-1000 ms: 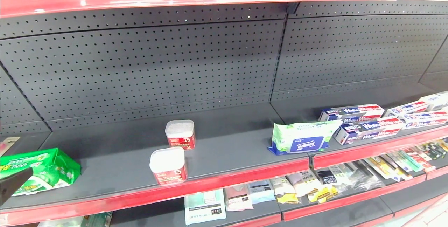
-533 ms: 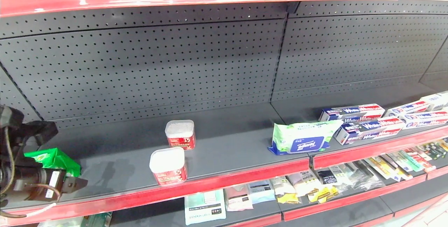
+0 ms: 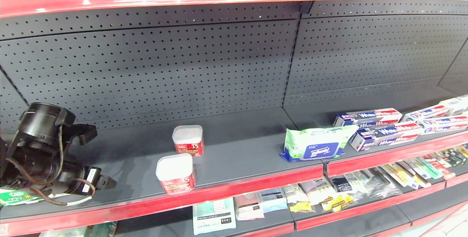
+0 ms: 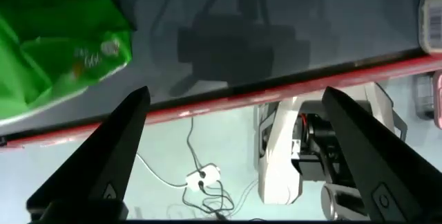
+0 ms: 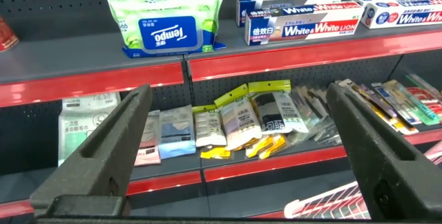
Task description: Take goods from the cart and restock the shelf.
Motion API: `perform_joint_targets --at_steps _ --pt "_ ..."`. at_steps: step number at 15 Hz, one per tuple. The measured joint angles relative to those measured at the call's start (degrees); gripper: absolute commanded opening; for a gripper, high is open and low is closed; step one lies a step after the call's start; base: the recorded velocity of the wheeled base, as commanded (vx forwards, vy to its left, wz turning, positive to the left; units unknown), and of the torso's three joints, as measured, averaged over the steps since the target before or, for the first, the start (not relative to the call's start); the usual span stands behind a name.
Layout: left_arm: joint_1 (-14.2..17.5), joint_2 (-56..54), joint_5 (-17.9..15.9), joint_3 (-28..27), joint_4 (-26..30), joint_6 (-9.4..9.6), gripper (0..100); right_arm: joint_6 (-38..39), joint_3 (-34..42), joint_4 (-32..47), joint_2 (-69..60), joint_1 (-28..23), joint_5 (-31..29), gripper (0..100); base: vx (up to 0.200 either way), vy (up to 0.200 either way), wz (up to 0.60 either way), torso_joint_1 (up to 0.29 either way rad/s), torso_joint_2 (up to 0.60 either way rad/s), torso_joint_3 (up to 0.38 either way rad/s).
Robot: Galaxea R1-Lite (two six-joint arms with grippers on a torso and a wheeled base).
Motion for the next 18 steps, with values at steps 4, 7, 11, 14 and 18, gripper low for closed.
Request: perform_joint_targets --at_steps 4,7,11,14,18 --pt "-1.4 4.6 0.0 -2.3 -1.0 -0.27 100 0.0 0.0 0.0 0.0 0.0 0.0 100 0.000 0.000 0.00 0.000 0.00 0.000" --pt "-3.8 6.6 0.0 -3.3 -1.1 -0.50 100 0.0 0.0 0.0 0.0 0.0 0.0 100 0.000 0.000 0.00 0.000 0.00 0.000" --pt "-6.4 8.6 0.8 -5.3 -1.1 -4.62 100 0.0 0.0 0.0 0.0 0.0 0.0 100 0.000 0.000 0.00 0.000 0.00 0.000" --pt "-7.9 10.2 2.5 -6.4 -1.1 -7.51 100 0.0 0.0 0.0 0.0 0.0 0.0 100 0.000 0.000 0.00 0.000 0.00 0.000" --pt "-9.5 12.2 3.8 -6.8 -3.7 -11.07 100 0.0 0.0 0.0 0.0 0.0 0.0 100 0.000 0.000 0.00 0.000 0.00 0.000"
